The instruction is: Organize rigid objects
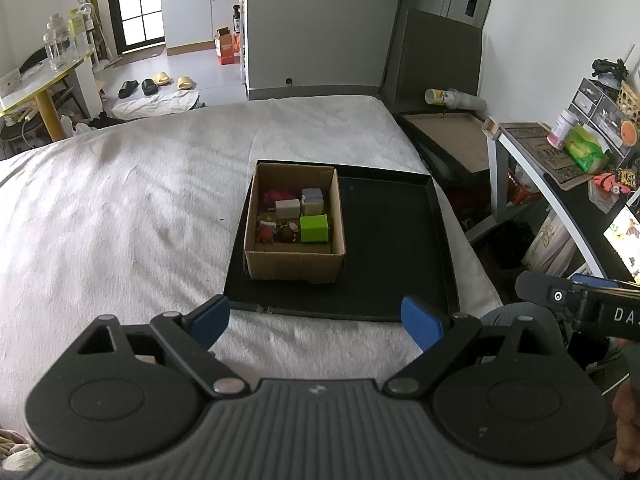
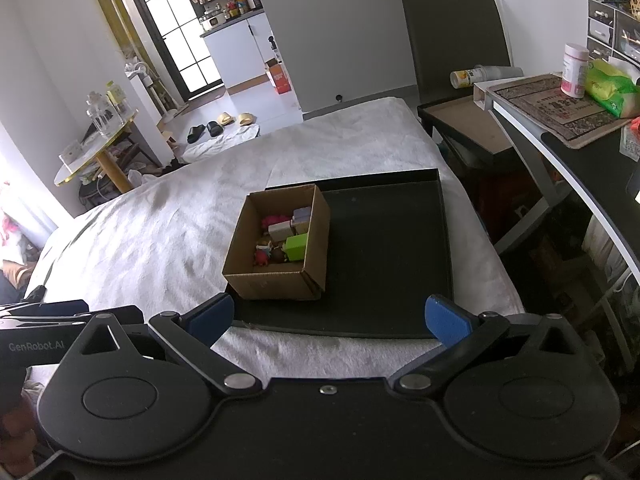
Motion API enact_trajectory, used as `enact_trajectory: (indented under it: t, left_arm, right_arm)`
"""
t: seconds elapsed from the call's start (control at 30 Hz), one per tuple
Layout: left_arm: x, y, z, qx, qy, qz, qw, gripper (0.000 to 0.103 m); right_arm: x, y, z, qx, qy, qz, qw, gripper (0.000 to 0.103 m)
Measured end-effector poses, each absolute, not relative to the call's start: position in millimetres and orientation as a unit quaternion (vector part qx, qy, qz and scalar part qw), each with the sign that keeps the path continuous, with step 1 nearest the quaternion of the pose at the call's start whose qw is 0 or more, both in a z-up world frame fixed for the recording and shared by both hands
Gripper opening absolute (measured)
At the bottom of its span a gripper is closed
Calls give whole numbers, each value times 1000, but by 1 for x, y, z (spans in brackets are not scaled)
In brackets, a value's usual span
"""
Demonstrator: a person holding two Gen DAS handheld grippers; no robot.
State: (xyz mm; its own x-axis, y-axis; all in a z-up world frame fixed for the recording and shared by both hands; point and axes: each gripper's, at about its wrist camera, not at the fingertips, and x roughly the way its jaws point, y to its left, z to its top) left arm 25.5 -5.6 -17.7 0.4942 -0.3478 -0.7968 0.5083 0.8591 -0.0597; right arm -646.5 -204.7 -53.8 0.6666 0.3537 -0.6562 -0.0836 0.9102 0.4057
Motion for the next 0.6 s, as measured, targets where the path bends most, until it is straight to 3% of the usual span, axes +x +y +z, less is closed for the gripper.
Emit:
enact_trajectory:
  t: [0.6]
  left_arm:
    - [25, -5, -18, 95, 434, -250, 860, 92]
  right_arm:
    - [-649, -202, -53, 173, 390, 121, 896, 103]
